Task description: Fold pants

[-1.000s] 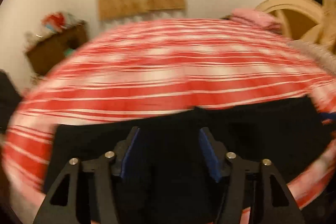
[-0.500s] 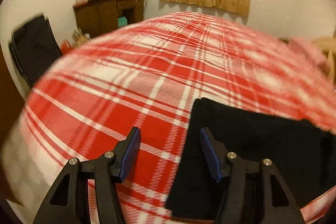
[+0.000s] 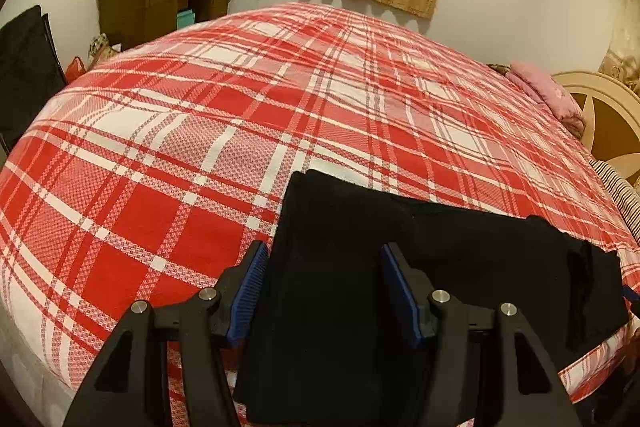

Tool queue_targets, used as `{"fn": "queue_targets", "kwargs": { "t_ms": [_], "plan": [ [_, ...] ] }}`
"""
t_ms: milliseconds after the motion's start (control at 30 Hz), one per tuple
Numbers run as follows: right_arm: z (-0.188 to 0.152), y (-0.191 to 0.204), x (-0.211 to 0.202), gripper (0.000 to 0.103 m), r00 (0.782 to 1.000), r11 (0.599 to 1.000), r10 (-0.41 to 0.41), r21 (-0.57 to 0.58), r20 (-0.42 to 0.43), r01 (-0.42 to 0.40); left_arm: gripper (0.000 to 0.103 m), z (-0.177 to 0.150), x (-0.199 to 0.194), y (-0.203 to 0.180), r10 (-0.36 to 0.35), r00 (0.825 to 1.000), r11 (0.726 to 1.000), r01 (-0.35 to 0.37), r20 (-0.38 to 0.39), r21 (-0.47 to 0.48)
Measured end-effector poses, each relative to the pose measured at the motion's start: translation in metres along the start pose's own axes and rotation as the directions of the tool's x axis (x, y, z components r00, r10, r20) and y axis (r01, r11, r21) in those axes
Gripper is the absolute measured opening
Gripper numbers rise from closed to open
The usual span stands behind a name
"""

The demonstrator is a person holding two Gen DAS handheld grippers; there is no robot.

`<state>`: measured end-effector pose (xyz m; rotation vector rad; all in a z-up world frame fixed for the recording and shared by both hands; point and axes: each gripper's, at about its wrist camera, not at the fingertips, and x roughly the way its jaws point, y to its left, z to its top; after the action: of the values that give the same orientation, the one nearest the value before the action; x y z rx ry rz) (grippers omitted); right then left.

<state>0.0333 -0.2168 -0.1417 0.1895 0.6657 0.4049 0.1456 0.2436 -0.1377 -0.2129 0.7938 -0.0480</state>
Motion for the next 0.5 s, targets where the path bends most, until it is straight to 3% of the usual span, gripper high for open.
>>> {"fn": "queue_targets", "kwargs": {
  "t_ms": [67, 133, 300, 500],
  "plan": [
    [-0.001, 0.001, 0.0, 0.084, 1.0, 1.0, 0.001, -0.007, -0.002, -0.001, 0.036, 0.0, -0.002, 0.001, 0.011, 1.0, 1.0, -0.011, -0.002, 0.015],
    [-0.001, 0.001, 0.0, 0.084, 1.0, 1.0, 0.002, -0.007, -0.002, -0.002, 0.021, -0.002, -0.009, 0.006, -0.037, 0.999, 0.999, 0.037, -0.003, -0.02],
    [0.0, -0.001, 0.0, 0.084, 1.0, 1.0, -0.001, 0.0, 0.005, 0.001, 0.02, -0.005, -0.029, -0.006, -0.041, 0.998, 0.999, 0.042, 0.053, -0.023],
    [0.0, -0.003, -0.002, 0.084, 1.0, 1.0, -0.014, 0.006, 0.019, 0.014, 0.019, 0.007, -0.065, -0.028, -0.195, 0.972, 0.975, 0.206, 0.131, -0.078]
  ]
}}
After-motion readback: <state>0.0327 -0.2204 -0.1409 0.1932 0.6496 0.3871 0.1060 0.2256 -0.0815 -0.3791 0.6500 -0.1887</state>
